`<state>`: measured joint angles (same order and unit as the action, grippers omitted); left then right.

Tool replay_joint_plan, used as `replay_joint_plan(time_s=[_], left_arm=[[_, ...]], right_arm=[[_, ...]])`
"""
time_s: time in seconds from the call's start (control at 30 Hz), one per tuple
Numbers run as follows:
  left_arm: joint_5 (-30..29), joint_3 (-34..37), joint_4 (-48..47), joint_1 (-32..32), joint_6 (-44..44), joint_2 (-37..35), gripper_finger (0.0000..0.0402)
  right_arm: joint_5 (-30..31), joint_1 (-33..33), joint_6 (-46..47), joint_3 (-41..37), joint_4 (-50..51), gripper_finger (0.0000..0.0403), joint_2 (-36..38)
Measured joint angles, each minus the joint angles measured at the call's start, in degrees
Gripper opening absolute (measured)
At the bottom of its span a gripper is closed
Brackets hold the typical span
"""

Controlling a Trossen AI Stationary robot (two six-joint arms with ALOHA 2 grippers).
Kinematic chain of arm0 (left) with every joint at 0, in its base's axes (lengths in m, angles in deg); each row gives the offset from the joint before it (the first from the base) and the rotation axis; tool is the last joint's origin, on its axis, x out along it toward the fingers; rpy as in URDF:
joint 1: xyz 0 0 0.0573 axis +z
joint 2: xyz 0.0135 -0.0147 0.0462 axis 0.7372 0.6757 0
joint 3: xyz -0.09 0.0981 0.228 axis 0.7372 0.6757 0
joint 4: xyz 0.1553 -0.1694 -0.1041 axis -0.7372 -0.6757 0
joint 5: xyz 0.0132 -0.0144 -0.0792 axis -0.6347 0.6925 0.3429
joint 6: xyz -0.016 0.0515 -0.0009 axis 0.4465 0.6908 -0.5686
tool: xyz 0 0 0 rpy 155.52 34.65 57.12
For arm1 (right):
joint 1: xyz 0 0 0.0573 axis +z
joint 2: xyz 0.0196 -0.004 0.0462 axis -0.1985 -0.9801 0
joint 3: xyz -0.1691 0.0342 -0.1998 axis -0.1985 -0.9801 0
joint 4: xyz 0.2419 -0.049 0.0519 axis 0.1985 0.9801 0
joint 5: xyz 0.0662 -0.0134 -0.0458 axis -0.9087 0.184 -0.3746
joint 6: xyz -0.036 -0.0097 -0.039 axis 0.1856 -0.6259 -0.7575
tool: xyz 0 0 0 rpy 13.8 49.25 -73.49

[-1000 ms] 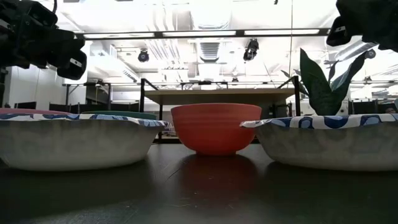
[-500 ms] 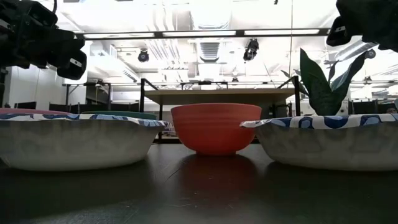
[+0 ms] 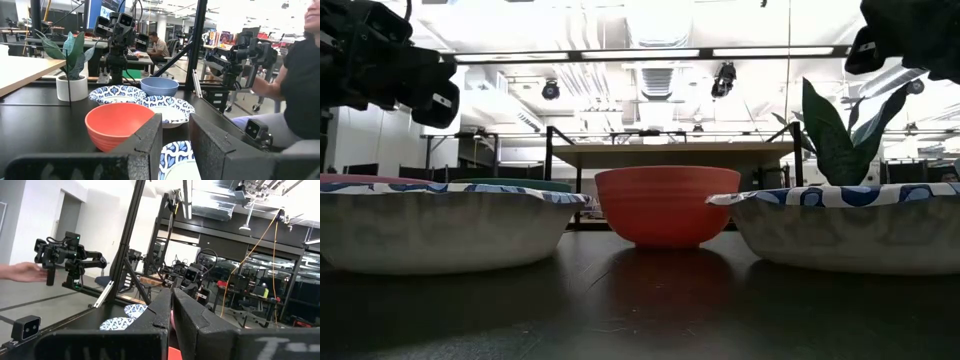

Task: Place and stack bowls onto a shelf
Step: Put the green bowl on the shelf

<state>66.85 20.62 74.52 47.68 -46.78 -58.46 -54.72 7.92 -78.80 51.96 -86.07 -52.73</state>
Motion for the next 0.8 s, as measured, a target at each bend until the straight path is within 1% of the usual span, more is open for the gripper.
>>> replay_joint_plan(time_s=[0.13, 0.2, 0.27, 0.33, 0.4, 0.57, 0.7, 0.8], left_arm=[[-0.04, 0.00, 2.16, 0.02, 5.01, -0.02, 0.0080], [-0.04, 0.00, 5.28, 0.02, 8.13, 0.01, 0.0080], [-0.06, 0.00, 10.62, 0.02, 8.96, 0.01, 0.0080], [-0.04, 0.00, 16.82, 0.02, 6.85, -0.02, 0.0080], [-0.05, -0.02, 22.36, 0.02, 2.44, -0.02, 0.0080], [-0.05, -0.04, 33.36, 0.02, -6.10, -0.02, 0.0080], [-0.04, -0.04, 40.03, 0.00, -7.25, -0.02, 0.0080], [-0.67, -0.04, 41.90, 0.00, -9.01, 0.00, 0.0080]], right_arm=[[0.02, 0.00, 0.00, 0.00, 0.01, 0.0009, -0.02], [0.02, 0.00, 0.00, 0.00, 0.02, 0.0009, -0.02], [0.01, 0.02, 0.00, 0.00, 0.01, 0.0009, 0.00], [0.02, 0.00, 0.00, 0.00, 0.00, 0.0009, -0.02], [0.01, 0.00, 0.44, 0.00, -0.08, 0.0009, -0.02], [0.02, 0.00, 8.77, 0.00, -0.07, 0.0009, -0.01], [0.02, 0.02, 13.33, 0.00, -1.53, 0.0009, -0.01], [0.28, 0.00, 18.83, 0.00, -3.71, 0.0009, -0.06]])
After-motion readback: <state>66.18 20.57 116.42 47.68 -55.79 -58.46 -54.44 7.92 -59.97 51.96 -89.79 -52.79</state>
